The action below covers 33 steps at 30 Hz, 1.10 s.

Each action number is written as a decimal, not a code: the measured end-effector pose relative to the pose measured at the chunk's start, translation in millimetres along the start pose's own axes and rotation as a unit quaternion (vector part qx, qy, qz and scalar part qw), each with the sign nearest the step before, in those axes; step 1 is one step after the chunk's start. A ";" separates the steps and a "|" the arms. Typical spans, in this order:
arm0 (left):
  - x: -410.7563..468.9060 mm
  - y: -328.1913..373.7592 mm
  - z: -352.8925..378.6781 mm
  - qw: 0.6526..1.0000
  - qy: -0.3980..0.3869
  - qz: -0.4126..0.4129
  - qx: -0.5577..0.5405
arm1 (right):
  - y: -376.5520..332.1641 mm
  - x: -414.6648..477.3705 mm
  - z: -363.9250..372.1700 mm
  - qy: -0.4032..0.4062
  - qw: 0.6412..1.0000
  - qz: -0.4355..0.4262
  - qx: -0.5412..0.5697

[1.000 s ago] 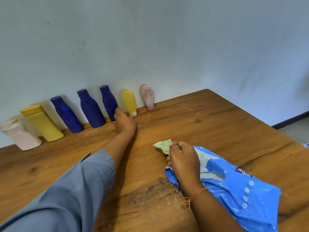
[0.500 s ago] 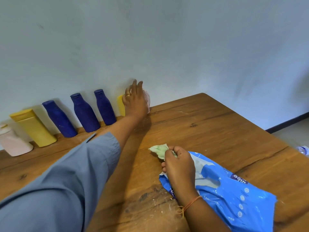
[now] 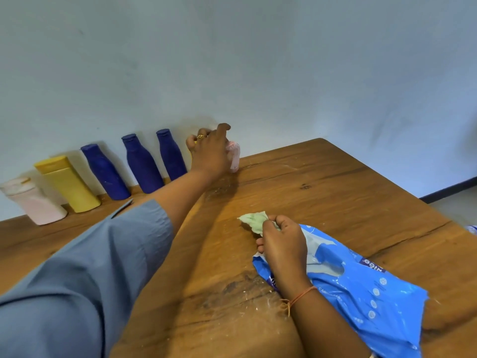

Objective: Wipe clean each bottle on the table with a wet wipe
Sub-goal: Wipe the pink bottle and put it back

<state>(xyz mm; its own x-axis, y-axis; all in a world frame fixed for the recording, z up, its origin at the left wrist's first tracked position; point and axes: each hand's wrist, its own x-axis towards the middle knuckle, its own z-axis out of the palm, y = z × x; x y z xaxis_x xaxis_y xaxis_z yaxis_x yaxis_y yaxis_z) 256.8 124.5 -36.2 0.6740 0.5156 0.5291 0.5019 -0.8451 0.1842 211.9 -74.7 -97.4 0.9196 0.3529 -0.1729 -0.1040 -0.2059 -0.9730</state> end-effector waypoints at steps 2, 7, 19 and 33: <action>-18.3 -1.4 -16.8 0.998 0.001 -0.010 -0.056 | -2.4 -2.0 -3.2 -0.002 1.000 -0.002 0.012; -90.8 -10.4 -79.9 0.971 -0.039 -0.054 -0.229 | -3.5 -5.6 -3.5 0.001 0.999 -0.030 0.023; -229.1 -49.6 -219.8 0.877 -0.186 -0.204 -0.394 | -44.4 -118.3 5.3 -0.291 0.950 -0.033 0.106; -290.0 -42.9 -257.4 0.828 -0.155 -0.233 -0.486 | -29.7 -201.7 11.5 -0.463 0.884 -0.044 0.037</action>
<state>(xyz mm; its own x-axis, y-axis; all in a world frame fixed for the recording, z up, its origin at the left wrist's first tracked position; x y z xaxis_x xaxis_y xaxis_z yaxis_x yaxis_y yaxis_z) -99.7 -25.1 15.7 0.7120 0.7022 0.0036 0.1748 -0.1822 0.9676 25.2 -129.3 -35.4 0.2240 0.9680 -0.1134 -0.1038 -0.0920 -0.9903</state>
